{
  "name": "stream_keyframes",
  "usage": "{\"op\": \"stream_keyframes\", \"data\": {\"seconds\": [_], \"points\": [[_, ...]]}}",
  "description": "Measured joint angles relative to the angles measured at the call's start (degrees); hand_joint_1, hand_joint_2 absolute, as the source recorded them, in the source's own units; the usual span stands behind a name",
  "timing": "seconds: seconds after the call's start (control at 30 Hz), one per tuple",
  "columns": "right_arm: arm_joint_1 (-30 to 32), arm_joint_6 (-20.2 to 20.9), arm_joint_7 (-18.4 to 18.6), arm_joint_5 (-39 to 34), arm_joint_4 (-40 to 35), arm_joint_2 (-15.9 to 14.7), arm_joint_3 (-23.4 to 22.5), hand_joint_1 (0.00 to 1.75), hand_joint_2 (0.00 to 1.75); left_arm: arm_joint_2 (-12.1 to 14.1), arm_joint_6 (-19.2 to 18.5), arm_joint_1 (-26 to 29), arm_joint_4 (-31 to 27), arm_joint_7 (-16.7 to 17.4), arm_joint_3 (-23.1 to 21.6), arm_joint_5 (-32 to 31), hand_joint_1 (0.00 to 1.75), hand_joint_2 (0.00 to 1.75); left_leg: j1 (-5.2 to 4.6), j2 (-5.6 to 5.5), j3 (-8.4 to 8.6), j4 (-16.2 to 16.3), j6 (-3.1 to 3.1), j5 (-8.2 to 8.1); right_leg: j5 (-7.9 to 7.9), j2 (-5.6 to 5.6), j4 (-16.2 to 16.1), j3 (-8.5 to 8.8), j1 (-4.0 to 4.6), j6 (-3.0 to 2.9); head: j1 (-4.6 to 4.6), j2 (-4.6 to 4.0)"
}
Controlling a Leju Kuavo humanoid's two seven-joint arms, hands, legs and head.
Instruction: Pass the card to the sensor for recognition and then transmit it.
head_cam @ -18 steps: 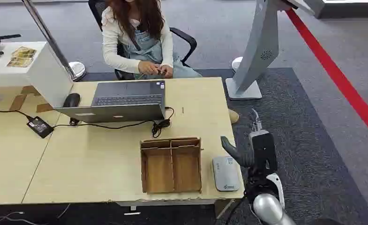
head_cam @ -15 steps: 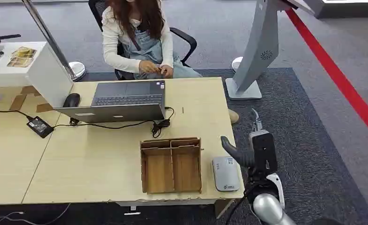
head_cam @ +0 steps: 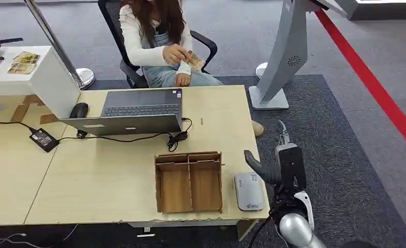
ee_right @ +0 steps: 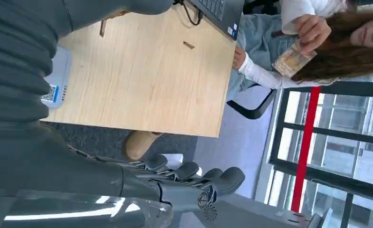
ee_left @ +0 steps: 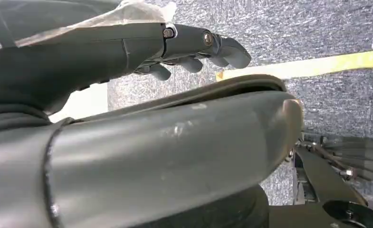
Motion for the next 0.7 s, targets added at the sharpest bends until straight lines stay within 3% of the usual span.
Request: {"op": "stream_keyframes", "data": {"seconds": [0.7], "points": [[0.0,0.4,0.2,0.9,0.0,-0.2,0.0,0.0,1.75,0.2,0.3,0.0,0.0,0.0,-0.1,-1.0,0.0,0.0,0.0,0.0,-0.01,0.0,0.0,0.0,0.0,0.0,0.0,0.01,-0.01,0.0,0.0,0.0]]}}
